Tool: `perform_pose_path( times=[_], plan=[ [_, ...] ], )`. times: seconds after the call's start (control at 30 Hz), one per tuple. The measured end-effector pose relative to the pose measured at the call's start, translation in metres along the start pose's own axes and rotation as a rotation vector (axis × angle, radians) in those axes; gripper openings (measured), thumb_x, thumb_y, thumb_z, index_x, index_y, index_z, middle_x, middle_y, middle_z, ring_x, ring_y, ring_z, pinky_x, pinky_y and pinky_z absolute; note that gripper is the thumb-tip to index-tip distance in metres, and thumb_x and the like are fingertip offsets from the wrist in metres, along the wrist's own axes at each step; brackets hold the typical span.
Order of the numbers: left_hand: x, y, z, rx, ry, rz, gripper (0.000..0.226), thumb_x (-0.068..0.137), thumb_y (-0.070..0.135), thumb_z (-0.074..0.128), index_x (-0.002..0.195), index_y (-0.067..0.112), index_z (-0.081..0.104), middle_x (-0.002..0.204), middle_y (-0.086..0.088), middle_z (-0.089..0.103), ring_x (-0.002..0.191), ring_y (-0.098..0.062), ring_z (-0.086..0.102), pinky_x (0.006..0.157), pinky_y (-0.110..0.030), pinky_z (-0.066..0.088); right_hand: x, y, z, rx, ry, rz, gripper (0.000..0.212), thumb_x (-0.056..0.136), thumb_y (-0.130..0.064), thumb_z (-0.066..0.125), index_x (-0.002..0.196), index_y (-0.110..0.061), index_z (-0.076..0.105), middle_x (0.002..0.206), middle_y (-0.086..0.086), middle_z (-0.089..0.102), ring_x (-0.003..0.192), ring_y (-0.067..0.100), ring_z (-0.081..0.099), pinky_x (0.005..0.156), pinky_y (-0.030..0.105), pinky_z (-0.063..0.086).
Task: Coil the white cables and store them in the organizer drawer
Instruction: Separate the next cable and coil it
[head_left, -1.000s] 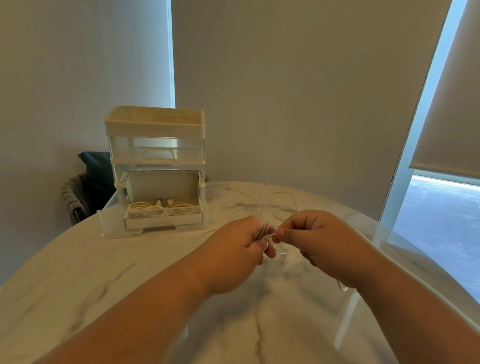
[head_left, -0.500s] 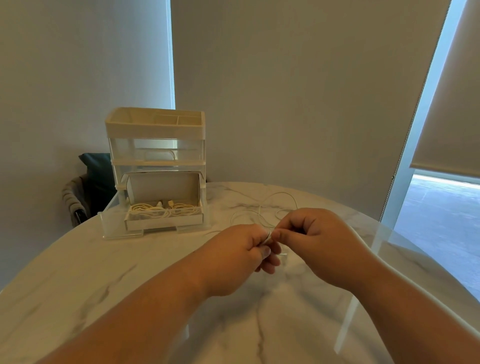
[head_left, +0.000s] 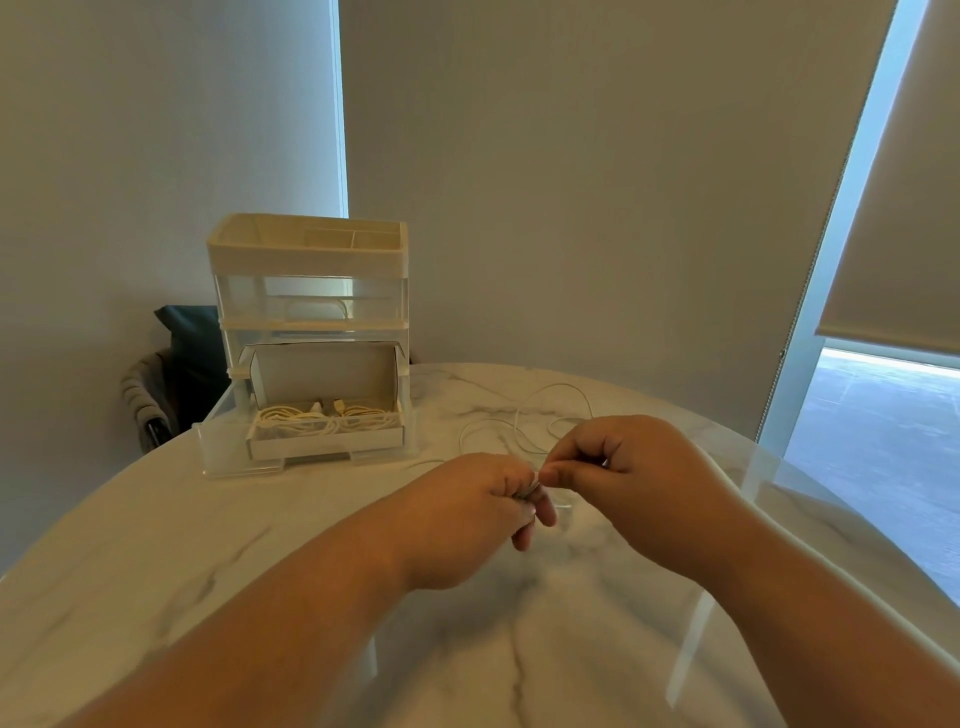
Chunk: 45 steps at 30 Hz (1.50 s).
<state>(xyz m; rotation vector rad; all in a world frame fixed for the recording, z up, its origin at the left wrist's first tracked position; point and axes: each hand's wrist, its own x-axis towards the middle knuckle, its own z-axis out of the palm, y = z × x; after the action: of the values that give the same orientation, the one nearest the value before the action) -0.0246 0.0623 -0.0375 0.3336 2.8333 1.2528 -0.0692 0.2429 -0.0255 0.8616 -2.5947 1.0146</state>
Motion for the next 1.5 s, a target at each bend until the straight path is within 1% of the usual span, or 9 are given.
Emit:
perform_pose_path(
  times=[0.27, 0.4, 0.53, 0.67, 0.83, 1.1, 1.3, 1.4, 1.5],
  plan=[
    [-0.002, 0.001, 0.002, 0.075, 0.079, 0.026, 0.033, 0.100, 0.028, 0.043, 0.074, 0.024, 0.063, 0.082, -0.002, 0.063, 0.076, -0.016, 0.057, 0.078, -0.040, 0.051, 0.001, -0.003, 0.008, -0.176, 0.037, -0.033, 0.014, 0.091, -0.040, 0.063, 0.083, -0.039, 0.075, 0.078, -0.026, 0.066, 0.082, -0.006, 0.061, 0.074, 0.022, 0.050],
    [-0.003, 0.000, -0.001, 0.129, 0.203, 0.109, 0.025, 0.099, 0.010, 0.045, 0.079, 0.021, 0.057, 0.076, 0.008, 0.048, 0.062, 0.002, 0.041, 0.066, -0.014, 0.039, 0.001, -0.001, 0.011, 0.008, 0.138, -0.109, 0.005, 0.091, -0.036, 0.066, 0.090, -0.038, 0.071, 0.080, -0.023, 0.061, 0.089, -0.005, 0.057, 0.072, 0.007, 0.041],
    [-0.006, 0.003, -0.005, 0.124, 0.293, 0.224, 0.033, 0.098, 0.001, 0.040, 0.070, 0.017, 0.048, 0.068, 0.008, 0.044, 0.059, 0.001, 0.042, 0.057, -0.018, 0.038, 0.001, 0.003, 0.014, 0.167, 0.183, -0.138, 0.022, 0.089, -0.040, 0.067, 0.074, -0.024, 0.065, 0.069, -0.005, 0.060, 0.066, 0.011, 0.054, 0.060, 0.018, 0.045],
    [-0.004, 0.003, -0.004, -0.205, 0.359, 0.110, 0.029, 0.097, 0.001, 0.038, 0.070, 0.001, 0.050, 0.061, 0.000, 0.044, 0.051, -0.007, 0.037, 0.050, -0.024, 0.036, 0.002, 0.003, 0.021, 0.270, 0.129, -0.115, 0.024, 0.094, -0.033, 0.064, 0.074, -0.019, 0.066, 0.068, 0.000, 0.061, 0.064, 0.012, 0.053, 0.061, 0.021, 0.046],
    [-0.003, 0.011, -0.003, -0.736, 0.272, 0.005, 0.045, 0.095, 0.013, 0.034, 0.050, 0.018, 0.035, 0.049, 0.001, 0.025, 0.047, -0.014, 0.017, 0.048, -0.029, 0.015, -0.003, -0.002, 0.025, 0.394, -0.015, -0.097, 0.016, 0.099, -0.025, 0.059, 0.092, -0.027, 0.073, 0.082, 0.005, 0.069, 0.080, 0.025, 0.061, 0.076, 0.039, 0.052],
    [-0.002, 0.014, 0.001, -1.037, 0.231, -0.004, 0.034, 0.089, 0.014, 0.033, 0.055, 0.020, 0.029, 0.051, 0.000, 0.015, 0.047, -0.016, 0.008, 0.049, -0.030, 0.011, -0.005, -0.013, 0.032, 0.154, -0.002, -0.151, 0.022, 0.099, -0.018, 0.052, 0.080, -0.015, 0.062, 0.074, 0.005, 0.063, 0.071, 0.020, 0.057, 0.070, 0.043, 0.047],
    [-0.004, 0.012, -0.005, -1.064, 0.049, 0.036, 0.032, 0.090, 0.016, 0.040, 0.060, 0.010, 0.048, 0.051, -0.007, 0.039, 0.045, -0.019, 0.040, 0.051, -0.031, 0.040, -0.006, -0.014, 0.037, 0.222, 0.056, -0.112, 0.030, 0.097, -0.006, 0.048, 0.080, -0.024, 0.065, 0.074, -0.005, 0.069, 0.073, 0.010, 0.066, 0.071, 0.031, 0.055],
    [-0.007, 0.010, -0.013, -1.048, -0.101, 0.074, 0.030, 0.084, 0.020, 0.046, 0.074, -0.001, 0.065, 0.074, -0.021, 0.067, 0.065, -0.027, 0.067, 0.070, -0.036, 0.057, -0.006, -0.014, 0.037, 0.331, 0.036, -0.099, 0.031, 0.087, 0.008, 0.046, 0.073, -0.014, 0.062, 0.065, -0.005, 0.061, 0.063, 0.003, 0.058, 0.062, 0.023, 0.053],
    [-0.007, 0.006, -0.017, -1.061, -0.163, 0.098, 0.036, 0.086, 0.022, 0.046, 0.089, -0.006, 0.069, 0.091, -0.025, 0.071, 0.076, -0.028, 0.071, 0.077, -0.037, 0.057, -0.005, -0.012, 0.037, 0.354, 0.023, -0.120, 0.031, 0.084, 0.013, 0.044, 0.071, -0.011, 0.059, 0.062, -0.008, 0.056, 0.061, 0.005, 0.053, 0.059, 0.026, 0.051]
  ],
)
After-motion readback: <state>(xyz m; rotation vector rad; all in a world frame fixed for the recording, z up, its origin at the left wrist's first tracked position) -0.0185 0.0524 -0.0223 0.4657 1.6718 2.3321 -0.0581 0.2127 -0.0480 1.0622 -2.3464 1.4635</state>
